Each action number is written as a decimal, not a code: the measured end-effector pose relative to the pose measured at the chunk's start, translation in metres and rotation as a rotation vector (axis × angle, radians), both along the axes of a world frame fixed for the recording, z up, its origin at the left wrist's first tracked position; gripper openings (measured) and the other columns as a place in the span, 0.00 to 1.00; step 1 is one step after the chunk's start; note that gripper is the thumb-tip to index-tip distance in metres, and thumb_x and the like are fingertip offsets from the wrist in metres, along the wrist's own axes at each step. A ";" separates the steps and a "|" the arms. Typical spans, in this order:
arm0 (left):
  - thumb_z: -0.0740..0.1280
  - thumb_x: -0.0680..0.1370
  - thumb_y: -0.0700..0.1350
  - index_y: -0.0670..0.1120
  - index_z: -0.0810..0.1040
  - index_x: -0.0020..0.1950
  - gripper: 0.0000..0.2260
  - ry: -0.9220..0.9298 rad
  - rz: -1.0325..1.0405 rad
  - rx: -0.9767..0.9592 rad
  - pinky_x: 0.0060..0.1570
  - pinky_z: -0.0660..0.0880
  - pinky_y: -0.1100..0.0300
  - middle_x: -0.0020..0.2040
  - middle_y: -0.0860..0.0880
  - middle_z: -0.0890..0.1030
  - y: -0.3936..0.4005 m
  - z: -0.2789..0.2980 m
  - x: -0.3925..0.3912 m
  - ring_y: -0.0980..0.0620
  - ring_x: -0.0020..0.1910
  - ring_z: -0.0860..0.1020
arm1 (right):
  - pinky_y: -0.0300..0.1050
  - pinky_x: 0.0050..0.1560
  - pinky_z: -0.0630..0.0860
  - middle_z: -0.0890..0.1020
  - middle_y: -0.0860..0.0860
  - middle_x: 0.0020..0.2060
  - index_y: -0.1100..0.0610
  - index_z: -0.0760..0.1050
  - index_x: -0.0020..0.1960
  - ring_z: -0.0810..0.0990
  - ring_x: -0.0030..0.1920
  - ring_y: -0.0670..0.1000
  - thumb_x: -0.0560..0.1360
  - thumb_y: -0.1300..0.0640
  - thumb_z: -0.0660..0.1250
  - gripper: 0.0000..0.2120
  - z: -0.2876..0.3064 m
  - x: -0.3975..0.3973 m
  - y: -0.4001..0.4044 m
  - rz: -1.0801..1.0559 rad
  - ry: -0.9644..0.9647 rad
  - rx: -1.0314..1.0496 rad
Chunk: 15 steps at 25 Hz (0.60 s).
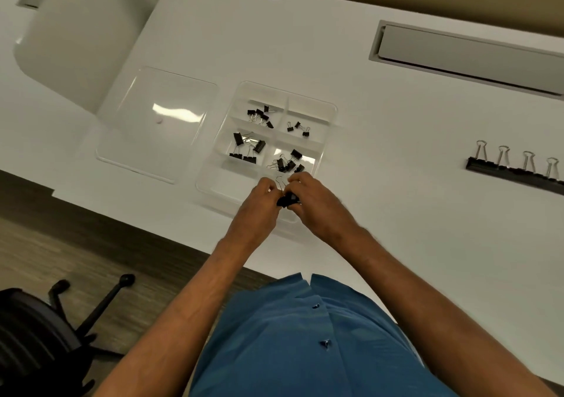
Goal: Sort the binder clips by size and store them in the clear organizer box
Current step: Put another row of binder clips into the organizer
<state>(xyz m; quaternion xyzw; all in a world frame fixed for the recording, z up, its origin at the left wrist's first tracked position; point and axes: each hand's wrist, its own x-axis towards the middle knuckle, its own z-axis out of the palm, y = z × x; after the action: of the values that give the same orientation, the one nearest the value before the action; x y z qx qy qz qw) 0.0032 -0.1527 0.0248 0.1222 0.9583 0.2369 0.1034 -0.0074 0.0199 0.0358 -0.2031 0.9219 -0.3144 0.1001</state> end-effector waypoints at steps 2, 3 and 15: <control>0.68 0.80 0.39 0.42 0.77 0.58 0.07 -0.008 -0.019 -0.023 0.42 0.78 0.52 0.55 0.47 0.71 -0.003 -0.004 -0.002 0.52 0.45 0.73 | 0.49 0.54 0.79 0.77 0.53 0.60 0.56 0.77 0.59 0.79 0.54 0.54 0.77 0.57 0.72 0.13 -0.007 0.001 -0.004 0.005 0.023 0.038; 0.68 0.80 0.40 0.42 0.77 0.58 0.08 -0.006 -0.021 -0.033 0.42 0.78 0.52 0.55 0.47 0.72 -0.004 -0.005 -0.003 0.52 0.45 0.73 | 0.49 0.53 0.79 0.78 0.54 0.58 0.56 0.77 0.59 0.80 0.52 0.54 0.76 0.57 0.73 0.13 -0.010 0.001 -0.005 0.007 0.044 0.059; 0.66 0.80 0.44 0.42 0.73 0.68 0.17 0.171 0.064 -0.011 0.73 0.64 0.51 0.75 0.41 0.66 -0.024 -0.018 0.005 0.45 0.74 0.65 | 0.49 0.56 0.69 0.82 0.48 0.51 0.51 0.76 0.59 0.79 0.50 0.52 0.77 0.53 0.71 0.12 -0.027 -0.003 -0.020 0.005 0.127 0.221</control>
<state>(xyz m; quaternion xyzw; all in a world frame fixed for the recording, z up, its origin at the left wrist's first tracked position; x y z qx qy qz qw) 0.0084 -0.1768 0.0063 0.1106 0.9683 0.2235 0.0145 -0.0104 0.0000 0.0088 -0.2125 0.9549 -0.1972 0.0639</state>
